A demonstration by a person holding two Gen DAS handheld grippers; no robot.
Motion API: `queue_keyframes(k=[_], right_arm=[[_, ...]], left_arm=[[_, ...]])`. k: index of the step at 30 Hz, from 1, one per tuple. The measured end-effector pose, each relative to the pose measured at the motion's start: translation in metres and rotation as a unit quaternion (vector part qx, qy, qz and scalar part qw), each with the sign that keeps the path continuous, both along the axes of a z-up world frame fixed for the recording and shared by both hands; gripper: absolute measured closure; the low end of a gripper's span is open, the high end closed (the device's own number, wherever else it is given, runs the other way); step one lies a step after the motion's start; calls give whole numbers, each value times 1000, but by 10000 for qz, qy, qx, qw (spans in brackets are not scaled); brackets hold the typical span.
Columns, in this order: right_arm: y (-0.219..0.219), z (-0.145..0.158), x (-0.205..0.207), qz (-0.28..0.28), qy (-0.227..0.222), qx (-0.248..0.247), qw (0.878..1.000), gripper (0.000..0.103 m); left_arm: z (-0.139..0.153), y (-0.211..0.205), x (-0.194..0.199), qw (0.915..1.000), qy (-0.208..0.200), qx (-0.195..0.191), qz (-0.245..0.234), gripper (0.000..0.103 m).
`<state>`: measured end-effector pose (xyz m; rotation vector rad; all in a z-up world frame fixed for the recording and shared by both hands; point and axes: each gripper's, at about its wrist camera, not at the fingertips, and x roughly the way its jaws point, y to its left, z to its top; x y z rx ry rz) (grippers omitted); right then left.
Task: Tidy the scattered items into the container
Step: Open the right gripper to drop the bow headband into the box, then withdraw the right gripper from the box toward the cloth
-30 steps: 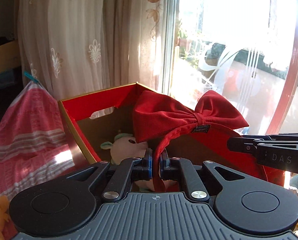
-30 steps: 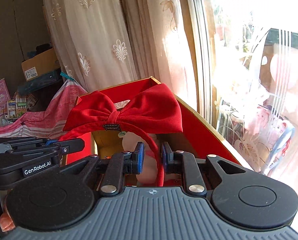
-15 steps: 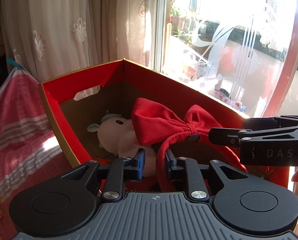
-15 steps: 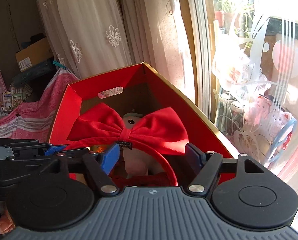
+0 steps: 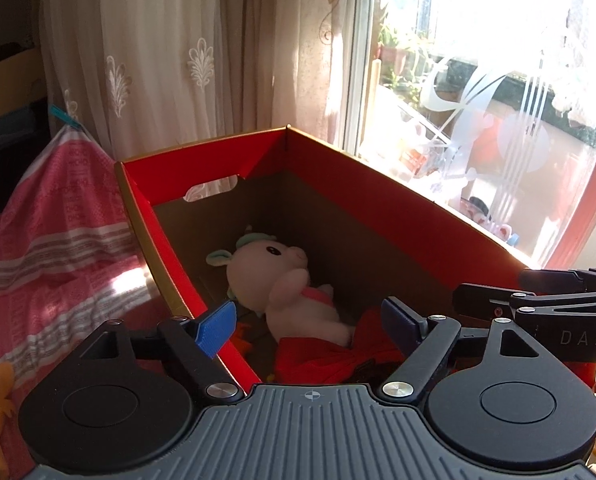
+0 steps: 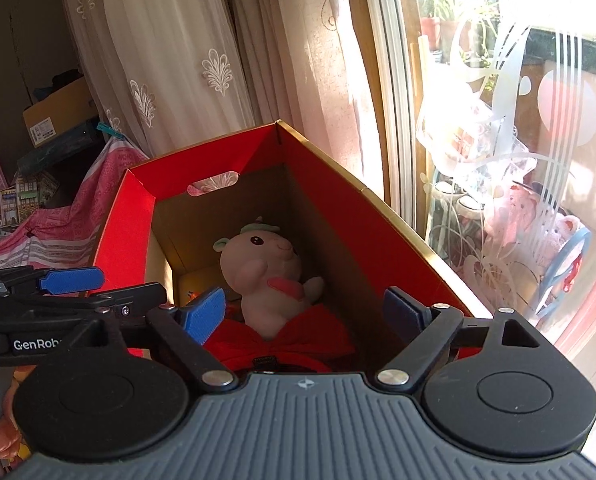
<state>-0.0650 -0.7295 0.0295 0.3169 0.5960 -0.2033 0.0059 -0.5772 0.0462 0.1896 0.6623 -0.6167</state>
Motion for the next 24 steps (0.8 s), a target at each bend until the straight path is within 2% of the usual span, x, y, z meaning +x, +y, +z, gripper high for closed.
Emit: queue_keyframes(k=[15, 20, 24], right_arm=[[12, 9, -2, 31, -54, 70, 10000, 9], [17, 15, -5, -57, -266, 128, 9995, 6], [32, 18, 0, -37, -218, 115, 9997, 6]], left_arm=[[7, 20, -6, 9994, -26, -256, 227, 14], [19, 32, -11, 9990, -271, -307, 193, 14], [24, 53, -12, 9980, -308, -506, 232, 12]])
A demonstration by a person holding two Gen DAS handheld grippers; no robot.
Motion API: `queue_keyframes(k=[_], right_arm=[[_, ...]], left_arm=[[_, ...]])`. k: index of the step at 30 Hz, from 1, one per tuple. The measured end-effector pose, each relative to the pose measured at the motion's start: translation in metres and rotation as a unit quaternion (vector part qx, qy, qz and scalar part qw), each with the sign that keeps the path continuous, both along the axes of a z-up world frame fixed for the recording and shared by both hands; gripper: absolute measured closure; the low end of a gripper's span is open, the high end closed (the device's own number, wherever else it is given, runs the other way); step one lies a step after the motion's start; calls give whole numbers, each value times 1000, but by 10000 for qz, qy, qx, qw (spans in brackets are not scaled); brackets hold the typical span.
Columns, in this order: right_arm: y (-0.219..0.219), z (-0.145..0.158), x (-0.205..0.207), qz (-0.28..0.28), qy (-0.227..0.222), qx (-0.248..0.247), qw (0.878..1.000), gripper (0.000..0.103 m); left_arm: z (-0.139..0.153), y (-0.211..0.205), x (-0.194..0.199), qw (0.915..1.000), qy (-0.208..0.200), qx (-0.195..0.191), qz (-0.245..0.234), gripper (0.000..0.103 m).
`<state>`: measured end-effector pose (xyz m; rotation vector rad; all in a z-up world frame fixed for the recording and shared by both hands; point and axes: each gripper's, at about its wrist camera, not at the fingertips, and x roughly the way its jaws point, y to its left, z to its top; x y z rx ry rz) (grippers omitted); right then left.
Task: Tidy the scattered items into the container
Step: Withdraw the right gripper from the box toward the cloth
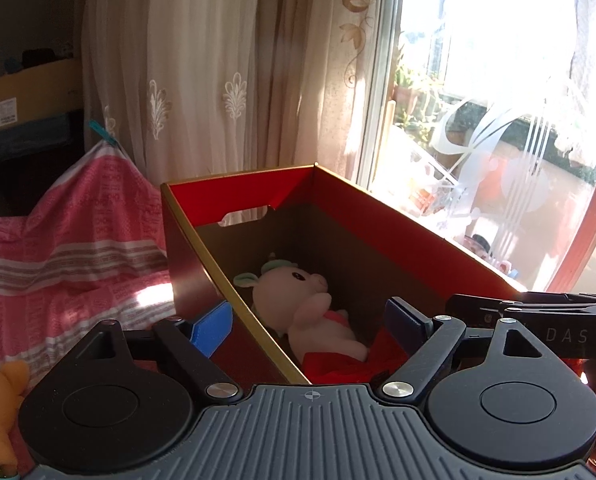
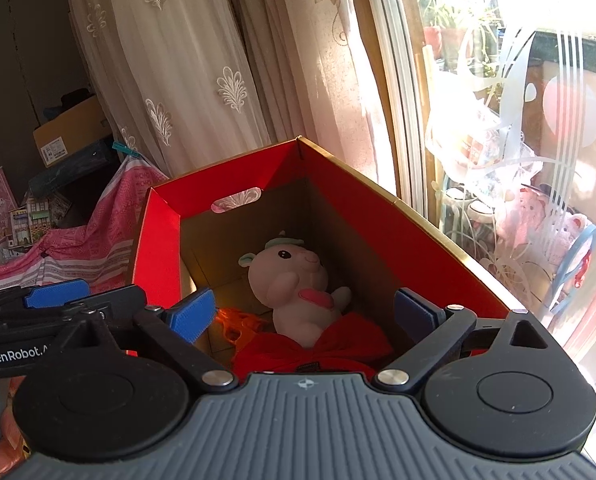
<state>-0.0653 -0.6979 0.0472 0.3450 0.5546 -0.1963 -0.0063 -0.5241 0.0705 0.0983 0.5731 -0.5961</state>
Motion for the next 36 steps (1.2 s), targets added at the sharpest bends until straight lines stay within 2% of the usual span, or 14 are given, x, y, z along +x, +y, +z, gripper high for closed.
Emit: queue_keyframes(k=[10, 22, 30, 36], right_arm=[[46, 15, -3, 58, -200, -290, 9994, 6], [105, 17, 1, 492, -265, -418, 9976, 6], [139, 13, -4, 763, -126, -630, 9950, 6], [162, 9, -14, 689, 59, -857, 9939, 6]], left_arm=[[7, 48, 1, 9997, 75, -199, 131, 11], [-11, 105, 3, 9981, 449, -142, 399, 12], [-45, 131, -11, 9959, 859, 137, 248, 12], [-72, 147, -18, 9927, 1151, 347, -82, 12]])
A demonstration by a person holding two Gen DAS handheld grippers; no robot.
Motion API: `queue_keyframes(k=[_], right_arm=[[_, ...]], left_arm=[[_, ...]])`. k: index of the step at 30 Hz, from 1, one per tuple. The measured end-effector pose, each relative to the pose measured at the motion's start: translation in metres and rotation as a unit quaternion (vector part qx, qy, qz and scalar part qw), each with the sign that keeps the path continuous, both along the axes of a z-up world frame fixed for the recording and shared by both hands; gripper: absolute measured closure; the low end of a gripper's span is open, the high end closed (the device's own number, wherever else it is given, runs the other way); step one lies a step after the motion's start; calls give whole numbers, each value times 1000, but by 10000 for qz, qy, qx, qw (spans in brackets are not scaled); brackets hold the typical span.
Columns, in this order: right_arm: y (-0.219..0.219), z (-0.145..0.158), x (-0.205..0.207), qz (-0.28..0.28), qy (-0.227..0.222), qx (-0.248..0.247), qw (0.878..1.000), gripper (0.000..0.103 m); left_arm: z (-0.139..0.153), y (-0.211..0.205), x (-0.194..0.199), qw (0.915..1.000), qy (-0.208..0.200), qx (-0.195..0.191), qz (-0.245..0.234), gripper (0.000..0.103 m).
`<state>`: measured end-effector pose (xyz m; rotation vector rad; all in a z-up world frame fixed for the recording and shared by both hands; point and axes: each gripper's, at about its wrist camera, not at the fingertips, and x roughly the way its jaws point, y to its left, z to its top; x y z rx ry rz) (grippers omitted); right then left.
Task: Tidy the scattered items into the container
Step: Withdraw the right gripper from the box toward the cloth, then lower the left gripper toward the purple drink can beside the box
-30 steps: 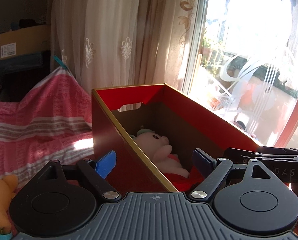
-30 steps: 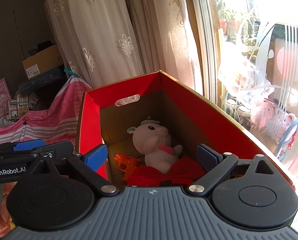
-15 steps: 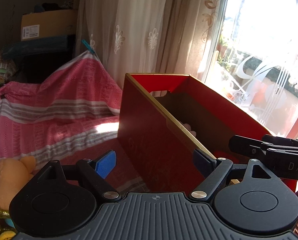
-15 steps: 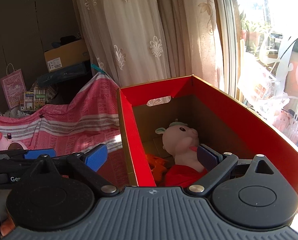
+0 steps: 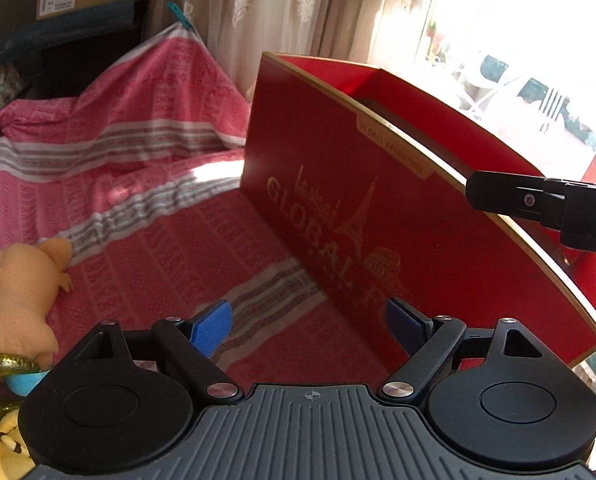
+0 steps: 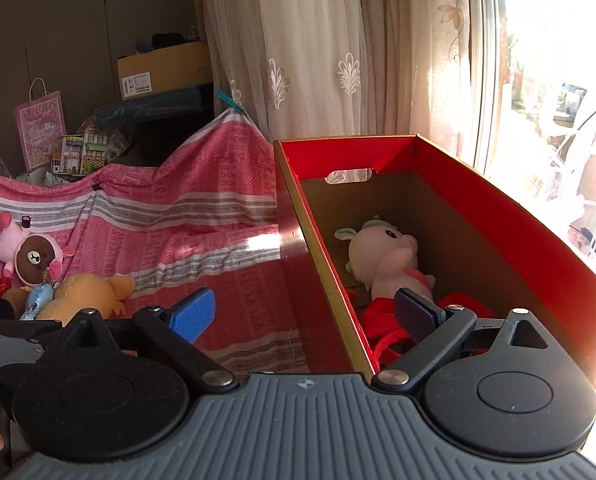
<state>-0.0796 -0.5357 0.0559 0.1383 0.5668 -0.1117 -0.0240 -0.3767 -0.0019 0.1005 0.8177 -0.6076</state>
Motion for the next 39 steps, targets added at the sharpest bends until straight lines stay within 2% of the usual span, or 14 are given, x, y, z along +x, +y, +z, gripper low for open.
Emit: queue_keyframes(k=[5, 9, 15, 18, 21, 23, 26, 27, 29, 31, 34, 39], right_arm=[[21, -19, -17, -178, 275, -117, 9994, 6], [45, -29, -35, -307, 226, -777, 9963, 6], [72, -34, -41, -16, 282, -878, 9957, 6], [79, -34, -34, 458, 343, -835, 9949, 7], [79, -47, -29, 772, 768, -881, 9901, 19], [76, -58, -35, 922, 1118, -950, 9849, 42], [65, -71, -46, 962, 1467, -824, 9810, 51], [60, -77, -51, 979, 1622, -781, 9788, 52], [53, -91, -56, 966, 1830, -790, 9752, 55], [44, -98, -63, 888, 1933, -683, 9747, 55], [33, -107, -69, 859, 2023, -469, 9744, 55], [20, -134, -74, 962, 2302, -182, 9682, 55]], left_arm=[[-30, 9, -7, 9987, 197, 264, -382, 12], [-54, 18, -11, 9962, 465, 333, -660, 12], [-70, 27, -19, 9942, 624, 442, -752, 12], [-71, 26, -28, 9942, 534, 528, -770, 12], [-75, 24, -42, 9937, 537, 499, -845, 12], [-83, 17, -53, 9910, 470, 632, -1079, 12], [-99, 3, -69, 9858, 330, 798, -1438, 14], [-107, -7, -76, 9801, 268, 980, -1705, 14], [-128, -29, -88, 9674, 123, 1489, -2045, 29], [-134, -39, -87, 9705, 32, 1520, -1873, 28], [-137, -44, -73, 9735, 265, 1541, -1667, 30], [-142, -40, -66, 9740, 296, 1717, -1446, 30]])
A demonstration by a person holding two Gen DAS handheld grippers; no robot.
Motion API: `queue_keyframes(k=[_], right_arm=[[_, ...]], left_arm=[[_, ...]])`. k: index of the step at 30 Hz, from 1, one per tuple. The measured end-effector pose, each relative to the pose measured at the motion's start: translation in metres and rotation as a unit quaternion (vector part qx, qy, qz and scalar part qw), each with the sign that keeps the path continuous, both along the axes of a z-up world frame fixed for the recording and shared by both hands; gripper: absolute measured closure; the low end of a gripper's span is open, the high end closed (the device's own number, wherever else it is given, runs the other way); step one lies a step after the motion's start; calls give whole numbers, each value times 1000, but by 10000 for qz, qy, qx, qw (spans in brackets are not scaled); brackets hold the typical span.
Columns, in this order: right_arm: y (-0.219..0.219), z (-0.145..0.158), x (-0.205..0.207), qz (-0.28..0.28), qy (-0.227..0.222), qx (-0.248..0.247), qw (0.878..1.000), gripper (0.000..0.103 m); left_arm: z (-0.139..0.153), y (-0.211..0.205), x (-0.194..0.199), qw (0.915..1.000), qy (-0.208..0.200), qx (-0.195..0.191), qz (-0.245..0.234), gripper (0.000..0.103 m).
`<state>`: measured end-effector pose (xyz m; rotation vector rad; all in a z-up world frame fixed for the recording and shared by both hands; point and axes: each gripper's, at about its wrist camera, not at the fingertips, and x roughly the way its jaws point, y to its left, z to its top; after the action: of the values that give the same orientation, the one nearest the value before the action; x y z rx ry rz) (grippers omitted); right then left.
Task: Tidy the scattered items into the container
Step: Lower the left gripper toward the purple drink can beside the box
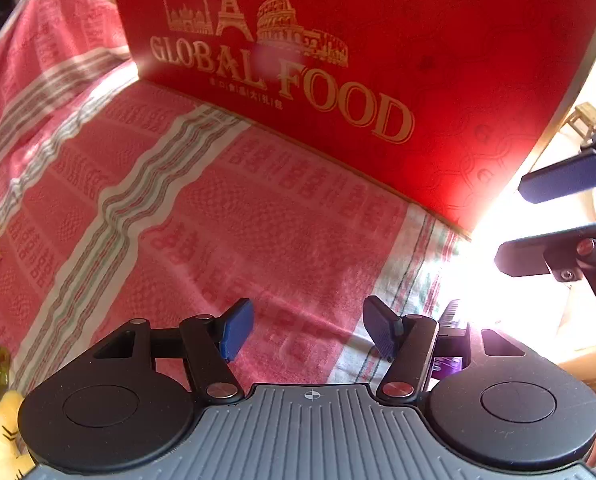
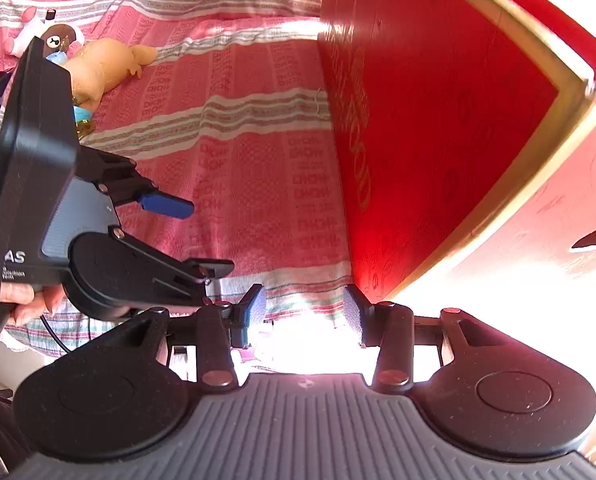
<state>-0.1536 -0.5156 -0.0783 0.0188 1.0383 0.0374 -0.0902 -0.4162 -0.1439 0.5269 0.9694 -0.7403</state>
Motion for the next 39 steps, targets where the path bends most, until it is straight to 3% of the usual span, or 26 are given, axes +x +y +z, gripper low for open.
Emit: queue_keyframes(k=[4, 7, 11, 19, 27, 33, 37, 39], right_arm=[[-8, -37, -2, 100, 658, 127, 9977, 54], [-20, -67, -2, -280, 1126, 894, 9892, 64], [-20, -67, 3, -433, 999, 1218, 9866, 63], [-2, -55, 21, 46, 806, 1240, 9890, 63], [9, -51, 45, 396, 690, 1139, 9903, 63], [10, -53, 66, 510, 621, 1013, 9916, 59], [2, -50, 68, 450, 593, 857, 9935, 55], [0, -49, 68, 479, 608, 852, 9934, 54]], left_arm=[[-8, -2, -1, 9998, -38, 132, 163, 29], [-11, -2, -1, 9991, -21, 224, 359, 29], [0, 9, 6, 9974, -67, 89, 715, 28], [36, 44, -1, 9911, -196, -465, 1234, 21], [31, 67, -26, 9880, 32, -478, 1468, 21], [27, 56, -27, 9858, -91, -539, 1589, 23], [24, 43, -20, 9857, 26, -647, 1558, 27], [20, 39, -15, 9850, 100, -638, 1598, 35]])
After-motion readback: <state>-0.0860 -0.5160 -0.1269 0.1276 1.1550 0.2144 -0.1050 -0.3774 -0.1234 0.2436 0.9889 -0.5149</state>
